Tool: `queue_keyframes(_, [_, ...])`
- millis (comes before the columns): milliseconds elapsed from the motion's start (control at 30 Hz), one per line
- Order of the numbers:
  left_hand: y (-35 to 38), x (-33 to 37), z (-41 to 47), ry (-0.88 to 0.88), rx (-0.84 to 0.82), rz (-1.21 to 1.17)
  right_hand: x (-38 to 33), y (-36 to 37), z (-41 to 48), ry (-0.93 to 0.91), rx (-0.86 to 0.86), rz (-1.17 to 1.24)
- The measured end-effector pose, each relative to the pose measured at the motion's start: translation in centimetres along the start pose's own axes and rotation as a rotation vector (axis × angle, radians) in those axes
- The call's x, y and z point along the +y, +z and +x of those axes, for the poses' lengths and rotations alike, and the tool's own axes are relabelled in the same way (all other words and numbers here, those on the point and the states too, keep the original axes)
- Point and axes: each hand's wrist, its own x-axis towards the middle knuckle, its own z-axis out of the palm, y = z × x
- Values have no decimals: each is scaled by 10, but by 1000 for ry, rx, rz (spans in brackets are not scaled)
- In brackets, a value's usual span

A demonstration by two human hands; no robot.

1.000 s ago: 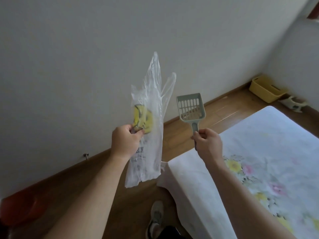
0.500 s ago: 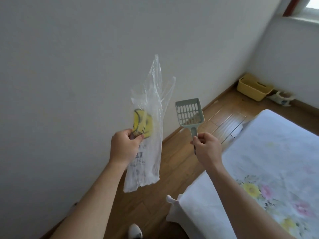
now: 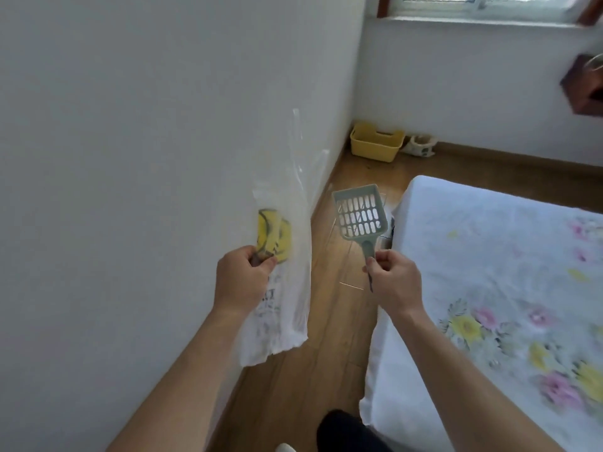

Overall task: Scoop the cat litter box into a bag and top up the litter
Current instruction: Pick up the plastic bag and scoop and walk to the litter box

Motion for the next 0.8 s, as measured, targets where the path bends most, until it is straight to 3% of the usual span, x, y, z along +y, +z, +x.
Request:
queue_keyframes(433, [98,71,175,166,-162,23,-3,-14,163,68,271,22])
queue_keyframes(800, [165,140,324,178,-143,-3,-43,-20,325,73,262,6])
